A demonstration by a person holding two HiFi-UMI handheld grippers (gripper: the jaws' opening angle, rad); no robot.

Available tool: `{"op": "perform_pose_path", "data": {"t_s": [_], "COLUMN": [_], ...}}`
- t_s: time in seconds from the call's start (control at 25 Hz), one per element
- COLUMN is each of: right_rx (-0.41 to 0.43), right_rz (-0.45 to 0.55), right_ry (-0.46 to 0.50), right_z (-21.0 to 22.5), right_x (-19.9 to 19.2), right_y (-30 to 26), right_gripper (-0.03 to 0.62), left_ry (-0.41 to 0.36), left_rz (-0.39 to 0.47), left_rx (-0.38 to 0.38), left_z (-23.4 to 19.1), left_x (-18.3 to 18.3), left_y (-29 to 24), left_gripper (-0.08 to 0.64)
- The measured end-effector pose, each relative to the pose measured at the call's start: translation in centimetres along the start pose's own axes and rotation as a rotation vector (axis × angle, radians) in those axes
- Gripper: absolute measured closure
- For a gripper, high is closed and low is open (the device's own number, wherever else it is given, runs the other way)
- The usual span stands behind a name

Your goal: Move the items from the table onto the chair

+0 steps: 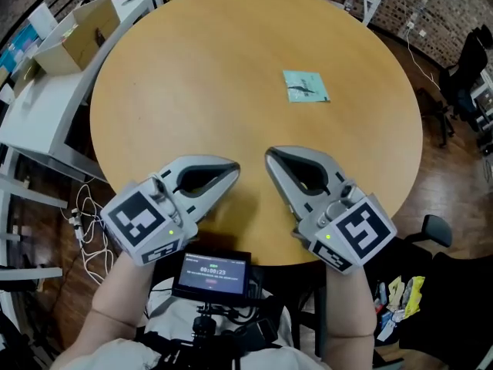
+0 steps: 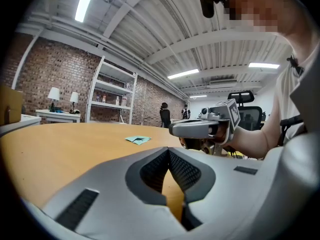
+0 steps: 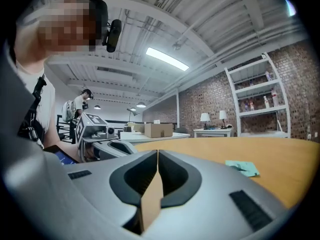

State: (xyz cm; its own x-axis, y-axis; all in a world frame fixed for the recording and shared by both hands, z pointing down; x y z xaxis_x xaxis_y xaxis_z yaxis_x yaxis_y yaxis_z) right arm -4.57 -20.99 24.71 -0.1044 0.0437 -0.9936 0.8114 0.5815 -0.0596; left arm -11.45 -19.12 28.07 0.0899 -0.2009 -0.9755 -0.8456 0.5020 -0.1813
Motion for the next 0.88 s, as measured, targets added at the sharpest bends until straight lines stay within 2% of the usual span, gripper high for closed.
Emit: {"op": "perform_pose_path", "data": {"t_s": [0.12,0.24,0.32,0.44,0.56,0.68,0.72,0.8,0.88], "right_rx": [0.006,-0.023,-0.070,-0.140,-0.225,-0.278,-0.281,-0.265,-0.228], "right_rz": [-0.057,-0.155,-0.217,-0.291,-0.336,-0.371,-0.382,-0.431,-0.544], "right_ry": [0.028,0.051,0.054,-0.003,-0.085,-0.113,-0.112,-0.091,-0.048], "right_z": [1.1,3.8,6.5,11.4,16.5,19.6,20.2,20.8,20.9], "right_x": [-0.6,-1.6,-2.2,-3.3,-5.0,-6.6,-6.8,-7.3,-8.8], "right_y": [-0.3,-0.4,-0.1,0.6,0.3,-1.2,-1.9,-3.3,-4.6], "right_gripper": [0.548,0.425,0.422,0.422,0.374,0.309,0.288,0.288,0.288], "left_ry": [-0.029,-0.021,-0.007,-0.013,-0.014,-0.012,-0.012,-0.011,-0.012], "left_rz": [0.012,0.006,-0.006,-0.011,-0.013,-0.014,-0.014,-0.013,-0.010], "left_rx": [-0.012,-0.022,-0.035,-0.050,-0.049,-0.046,-0.047,-0.051,-0.053], "left_z": [-0.2,0.2,0.8,1.3,1.2,1.2,1.2,1.3,1.4], "left_x": [-0.1,0.0,-0.2,-0.5,-0.5,-0.5,-0.5,-0.4,-0.4], "left_y": [-0.1,-0.3,-0.3,-0.2,-0.3,-0.4,-0.4,-0.4,-0.4], "left_gripper": [0.549,0.549,0.549,0.549,0.549,0.549,0.549,0.549,0.549]}}
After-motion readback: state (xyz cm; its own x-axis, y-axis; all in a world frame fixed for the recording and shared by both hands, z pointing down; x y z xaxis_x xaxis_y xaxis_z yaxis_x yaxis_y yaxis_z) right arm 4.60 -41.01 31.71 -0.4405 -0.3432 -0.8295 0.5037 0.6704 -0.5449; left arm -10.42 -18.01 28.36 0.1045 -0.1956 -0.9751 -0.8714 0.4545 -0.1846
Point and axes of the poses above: the fingertips, and each gripper's own axes: y backward along the fingers, z to its right, x out of its top, the point moved 2 cm from there along y, backward along the fingers, and after that the axes turned 4 degrees about y, right-handed, at the moved point
